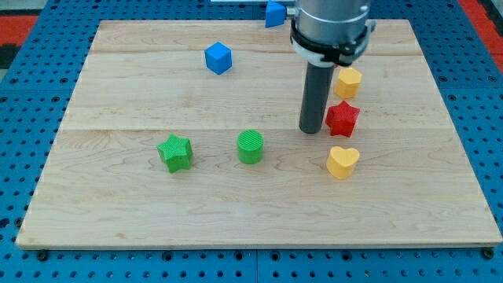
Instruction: Push green circle to the center
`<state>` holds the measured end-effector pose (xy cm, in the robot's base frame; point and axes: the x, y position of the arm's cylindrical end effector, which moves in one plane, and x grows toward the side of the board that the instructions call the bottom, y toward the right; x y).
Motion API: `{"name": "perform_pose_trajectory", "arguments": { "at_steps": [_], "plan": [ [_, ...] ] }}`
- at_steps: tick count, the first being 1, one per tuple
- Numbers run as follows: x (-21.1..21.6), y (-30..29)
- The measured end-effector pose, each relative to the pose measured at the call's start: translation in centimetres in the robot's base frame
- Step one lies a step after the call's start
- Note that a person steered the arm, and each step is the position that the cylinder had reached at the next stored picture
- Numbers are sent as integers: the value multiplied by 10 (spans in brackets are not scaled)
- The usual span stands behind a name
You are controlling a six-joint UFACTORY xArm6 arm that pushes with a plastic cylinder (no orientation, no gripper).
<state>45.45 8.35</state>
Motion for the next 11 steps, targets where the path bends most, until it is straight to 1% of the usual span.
{"name": "perform_pose_trajectory", "arguments": {
  "at_steps": [1,2,3,4,5,6,7,8,9,11],
  "plan": [
    [29,-20],
    [50,-27],
    [36,-82],
    [-5,-154],
    [-30,-181],
    [-19,-189],
    [10,-214],
    [-15,-250],
    [-47,-233],
    [-55,-175]
  ]
}}
